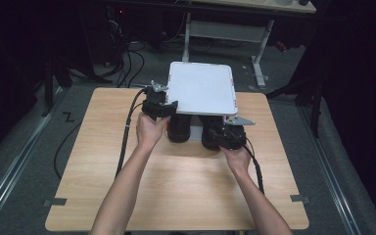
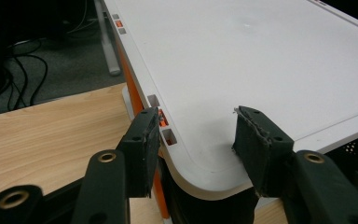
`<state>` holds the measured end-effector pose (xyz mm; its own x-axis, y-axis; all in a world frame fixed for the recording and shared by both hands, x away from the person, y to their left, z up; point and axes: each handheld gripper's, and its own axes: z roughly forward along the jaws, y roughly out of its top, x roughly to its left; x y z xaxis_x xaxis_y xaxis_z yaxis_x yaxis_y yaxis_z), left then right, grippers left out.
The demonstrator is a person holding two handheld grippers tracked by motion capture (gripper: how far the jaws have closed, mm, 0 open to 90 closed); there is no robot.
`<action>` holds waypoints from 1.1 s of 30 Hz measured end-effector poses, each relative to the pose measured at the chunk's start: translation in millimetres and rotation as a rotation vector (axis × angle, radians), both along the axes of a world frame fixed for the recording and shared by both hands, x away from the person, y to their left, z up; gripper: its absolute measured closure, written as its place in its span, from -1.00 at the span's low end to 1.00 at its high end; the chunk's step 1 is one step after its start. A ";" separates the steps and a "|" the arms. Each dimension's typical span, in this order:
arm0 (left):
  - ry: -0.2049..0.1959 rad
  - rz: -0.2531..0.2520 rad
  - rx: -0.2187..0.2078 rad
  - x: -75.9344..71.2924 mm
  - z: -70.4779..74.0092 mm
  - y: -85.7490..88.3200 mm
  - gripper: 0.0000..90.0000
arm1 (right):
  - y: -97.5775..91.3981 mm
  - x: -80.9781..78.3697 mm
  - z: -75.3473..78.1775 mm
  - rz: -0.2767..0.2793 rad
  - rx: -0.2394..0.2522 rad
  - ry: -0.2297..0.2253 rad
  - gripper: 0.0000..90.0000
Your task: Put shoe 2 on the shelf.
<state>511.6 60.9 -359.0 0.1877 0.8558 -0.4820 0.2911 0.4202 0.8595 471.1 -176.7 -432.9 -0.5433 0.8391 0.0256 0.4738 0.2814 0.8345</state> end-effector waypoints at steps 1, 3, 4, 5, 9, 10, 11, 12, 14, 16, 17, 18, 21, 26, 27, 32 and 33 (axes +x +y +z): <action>0.000 0.000 -0.001 0.0 0.0 0.1 0.12 | -1.9 -2.5 -0.6 0.008 -0.002 0.003 0.04; 0.000 0.000 -0.003 0.0 -0.1 0.1 0.12 | -3.9 -7.5 -5.7 0.018 -0.026 0.023 0.06; 0.006 0.000 0.000 0.1 0.2 0.3 0.12 | -3.9 -7.5 -5.7 0.018 -0.026 0.023 0.06; 0.010 0.000 0.002 0.4 0.6 0.2 0.12 | -3.7 -7.8 -8.1 0.016 -0.040 0.025 0.08; 0.000 -0.005 0.024 -0.4 0.2 -0.9 0.12 | -2.5 -5.9 -14.5 0.006 -0.021 0.013 0.21; 0.001 -0.005 0.024 -0.3 0.3 -0.9 0.12 | -0.6 -5.3 -15.7 0.004 -0.030 0.000 0.25; 0.000 -0.005 0.024 -0.3 0.2 -0.9 0.12 | 0.8 -4.6 -16.3 -0.002 -0.036 -0.009 0.27; 0.000 -0.005 0.024 -0.4 0.2 -0.8 0.12 | 1.1 -2.8 -16.9 -0.005 -0.039 -0.015 0.35; -0.004 -0.003 0.021 -0.3 0.2 -1.3 0.12 | 2.6 4.0 -16.0 -0.013 -0.048 -0.012 0.42; -0.008 -0.005 0.026 -0.5 0.0 -1.5 0.12 | 3.8 6.7 -15.3 -0.014 -0.054 -0.009 0.43; -0.008 -0.006 0.025 -0.5 0.0 -1.4 0.12 | 5.2 9.5 -14.6 -0.018 -0.063 -0.009 0.44; -0.008 -0.006 0.025 -0.5 -0.1 -1.4 0.12 | 6.4 13.0 -14.6 -0.023 -0.066 -0.004 0.44; -0.009 -0.004 0.027 -0.4 -0.1 -1.5 0.12 | 8.5 19.1 -13.4 -0.024 -0.066 0.005 0.47; -0.010 -0.003 0.024 -0.2 0.0 -1.3 0.12 | 7.1 21.6 -13.1 -0.026 -0.056 0.007 0.37; -0.005 -0.006 0.026 -0.2 0.1 -0.6 0.12 | 6.9 21.3 -12.4 -0.027 -0.056 0.008 0.31; -0.012 0.002 0.031 -0.8 0.7 -1.9 0.13 | 2.4 17.2 -7.0 -0.020 -0.045 0.011 0.14; -0.013 0.002 0.035 -1.1 0.8 -2.2 0.09 | -2.3 14.1 -2.1 -0.016 -0.032 0.002 0.13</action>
